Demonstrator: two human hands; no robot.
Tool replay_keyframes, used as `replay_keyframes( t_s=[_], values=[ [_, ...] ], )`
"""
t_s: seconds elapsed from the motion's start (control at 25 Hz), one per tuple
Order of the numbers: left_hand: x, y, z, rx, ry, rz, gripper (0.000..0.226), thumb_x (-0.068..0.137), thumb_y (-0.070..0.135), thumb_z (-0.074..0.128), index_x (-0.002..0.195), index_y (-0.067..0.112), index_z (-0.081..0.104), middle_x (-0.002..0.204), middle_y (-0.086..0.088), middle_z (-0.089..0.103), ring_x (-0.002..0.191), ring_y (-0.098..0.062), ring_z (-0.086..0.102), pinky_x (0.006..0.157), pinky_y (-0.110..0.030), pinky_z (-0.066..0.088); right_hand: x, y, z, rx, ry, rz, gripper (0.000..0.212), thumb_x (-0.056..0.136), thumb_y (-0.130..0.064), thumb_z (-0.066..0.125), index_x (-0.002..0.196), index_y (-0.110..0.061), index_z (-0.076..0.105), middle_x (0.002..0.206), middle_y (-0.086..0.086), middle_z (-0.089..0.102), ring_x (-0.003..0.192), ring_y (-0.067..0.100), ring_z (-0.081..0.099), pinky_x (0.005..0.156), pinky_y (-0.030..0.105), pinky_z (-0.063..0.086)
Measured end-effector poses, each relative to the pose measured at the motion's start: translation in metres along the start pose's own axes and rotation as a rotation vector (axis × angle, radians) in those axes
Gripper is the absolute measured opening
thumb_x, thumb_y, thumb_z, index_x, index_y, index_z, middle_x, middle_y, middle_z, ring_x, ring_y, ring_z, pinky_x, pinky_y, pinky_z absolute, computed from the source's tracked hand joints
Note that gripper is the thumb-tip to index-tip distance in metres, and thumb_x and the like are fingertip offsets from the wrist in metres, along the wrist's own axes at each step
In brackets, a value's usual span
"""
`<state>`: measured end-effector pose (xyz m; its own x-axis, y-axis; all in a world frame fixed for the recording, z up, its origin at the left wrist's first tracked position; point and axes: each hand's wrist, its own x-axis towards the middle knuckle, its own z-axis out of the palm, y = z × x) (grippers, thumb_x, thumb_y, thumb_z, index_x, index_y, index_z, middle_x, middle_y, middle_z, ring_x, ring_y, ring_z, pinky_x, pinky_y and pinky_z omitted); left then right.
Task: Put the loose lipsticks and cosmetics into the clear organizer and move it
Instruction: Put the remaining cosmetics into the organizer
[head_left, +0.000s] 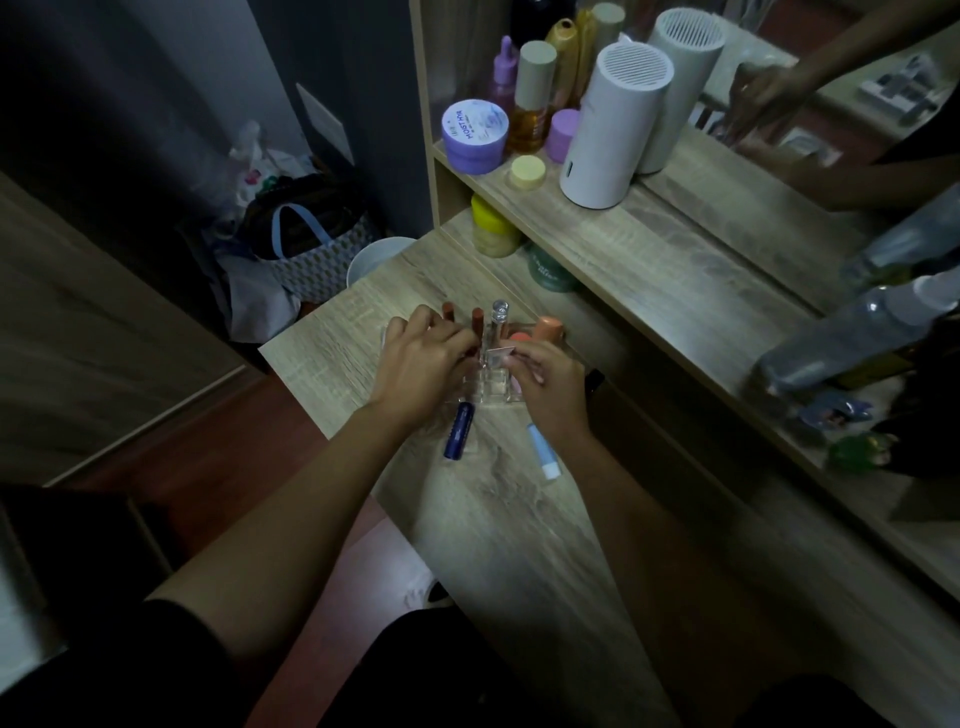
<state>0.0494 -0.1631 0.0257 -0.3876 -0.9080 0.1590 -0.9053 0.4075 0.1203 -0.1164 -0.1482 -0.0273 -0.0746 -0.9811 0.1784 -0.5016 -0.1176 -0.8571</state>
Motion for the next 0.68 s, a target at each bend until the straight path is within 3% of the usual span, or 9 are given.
replay_keyframes(
  t_s=[0.12,0.24,0.44,0.56,0.68],
  values=[
    [0.000,0.000,-0.001,0.005,0.024,-0.011,0.022,0.082,0.027,0.064,0.095,0.009,0.068,0.108,-0.010,0.069,0.095,-0.035,0.058,0.073,-0.045,0.042,-0.002,0.004,0.005,-0.007,-0.021,0.085,0.025,0.084,-0.002,0.064,0.109,-0.004,0.066,0.102,0.006,0.069,0.087,0.002,0.060,0.075,-0.003,0.044],
    [0.002,-0.001,-0.001,0.004,0.044,-0.027,0.025,0.082,0.026,0.065,0.098,0.006,0.068,0.110,-0.011,0.067,0.095,-0.035,0.059,0.073,-0.044,0.043,0.001,0.006,0.008,0.032,-0.008,0.167,0.023,0.085,-0.004,0.063,0.108,-0.008,0.062,0.102,0.005,0.068,0.081,-0.009,0.058,0.075,0.010,0.051],
    [0.001,-0.001,-0.003,-0.027,0.021,-0.045,0.032,0.084,0.030,0.062,0.109,0.010,0.064,0.118,-0.009,0.064,0.102,-0.033,0.056,0.078,-0.044,0.040,0.002,0.004,0.007,-0.004,-0.026,0.145,0.021,0.084,-0.004,0.064,0.104,-0.009,0.061,0.103,0.009,0.068,0.083,-0.001,0.059,0.068,0.006,0.046],
    [-0.009,-0.003,-0.006,-0.173,0.090,-0.018,0.027,0.083,0.023,0.067,0.103,0.006,0.066,0.110,-0.013,0.066,0.096,-0.033,0.058,0.078,-0.044,0.045,-0.006,0.002,-0.002,-0.048,-0.016,0.095,0.025,0.083,-0.004,0.065,0.107,-0.009,0.061,0.105,0.009,0.067,0.087,0.003,0.060,0.067,0.003,0.047],
    [-0.044,-0.001,0.006,-0.353,0.117,-0.001,0.014,0.084,0.013,0.066,0.092,0.002,0.066,0.089,-0.016,0.067,0.083,-0.029,0.061,0.076,-0.033,0.047,-0.026,0.003,-0.017,-0.159,0.021,0.108,0.019,0.084,-0.006,0.064,0.103,-0.009,0.062,0.100,0.008,0.068,0.082,0.003,0.058,0.067,0.000,0.046]
  ],
)
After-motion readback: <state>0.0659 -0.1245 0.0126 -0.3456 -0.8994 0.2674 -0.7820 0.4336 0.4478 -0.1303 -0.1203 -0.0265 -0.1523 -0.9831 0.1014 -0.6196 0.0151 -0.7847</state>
